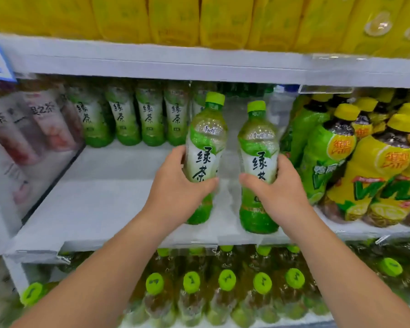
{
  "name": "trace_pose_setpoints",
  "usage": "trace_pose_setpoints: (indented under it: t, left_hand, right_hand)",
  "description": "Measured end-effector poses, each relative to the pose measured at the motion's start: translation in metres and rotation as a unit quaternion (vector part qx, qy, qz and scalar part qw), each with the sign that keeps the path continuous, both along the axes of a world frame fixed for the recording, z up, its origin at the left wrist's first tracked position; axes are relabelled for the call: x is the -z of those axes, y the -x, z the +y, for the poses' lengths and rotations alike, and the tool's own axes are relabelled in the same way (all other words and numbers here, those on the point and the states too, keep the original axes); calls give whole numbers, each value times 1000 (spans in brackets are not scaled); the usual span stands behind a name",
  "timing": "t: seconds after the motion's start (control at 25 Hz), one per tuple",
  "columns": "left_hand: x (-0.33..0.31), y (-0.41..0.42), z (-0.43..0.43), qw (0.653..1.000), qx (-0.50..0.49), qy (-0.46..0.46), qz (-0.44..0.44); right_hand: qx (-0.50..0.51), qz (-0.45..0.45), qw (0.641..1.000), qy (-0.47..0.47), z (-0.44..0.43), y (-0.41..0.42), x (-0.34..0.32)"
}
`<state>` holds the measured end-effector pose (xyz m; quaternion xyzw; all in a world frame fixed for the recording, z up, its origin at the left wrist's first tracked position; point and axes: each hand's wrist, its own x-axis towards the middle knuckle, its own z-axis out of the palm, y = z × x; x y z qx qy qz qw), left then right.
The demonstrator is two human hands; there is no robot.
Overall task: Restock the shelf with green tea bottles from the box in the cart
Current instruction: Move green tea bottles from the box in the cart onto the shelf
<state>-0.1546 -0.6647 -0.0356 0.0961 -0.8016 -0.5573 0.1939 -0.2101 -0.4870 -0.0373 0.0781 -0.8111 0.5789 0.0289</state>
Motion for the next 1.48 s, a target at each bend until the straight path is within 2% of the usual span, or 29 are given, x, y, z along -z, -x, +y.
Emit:
trace_pose_setpoints:
  t: [0.24,0.44,0.6,0.68,0.76,1.0,1.28,1.48]
  left_hand:
    - [38,38,3,991,55,22,122]
    - [48,46,0,985,102,85,112]
    - [54,32,-13,983,87,156,45]
    - [56,22,-15,986,64,153,32]
    - [52,18,-13,986,39,159,29]
    - [48,51,-2,985,-24,169,17]
    - [48,119,19,979,-60,193,18]
    - [45,167,24,974,-94,200,-42]
  right_hand:
    - [-5,165,981,99,-2,27,37]
    - [-46,227,971,57,-2,24,49]
    - [-80,178,980,-24,15,16,42]
    - [-54,182,974,-124,23,11,45]
    - [-12,170,971,-171,24,2,46]
    - [44,77,983,-158,0,27,29]
    - [119,75,976,-166,-25,102,35]
    - [152,48,977,-143,-38,142,38]
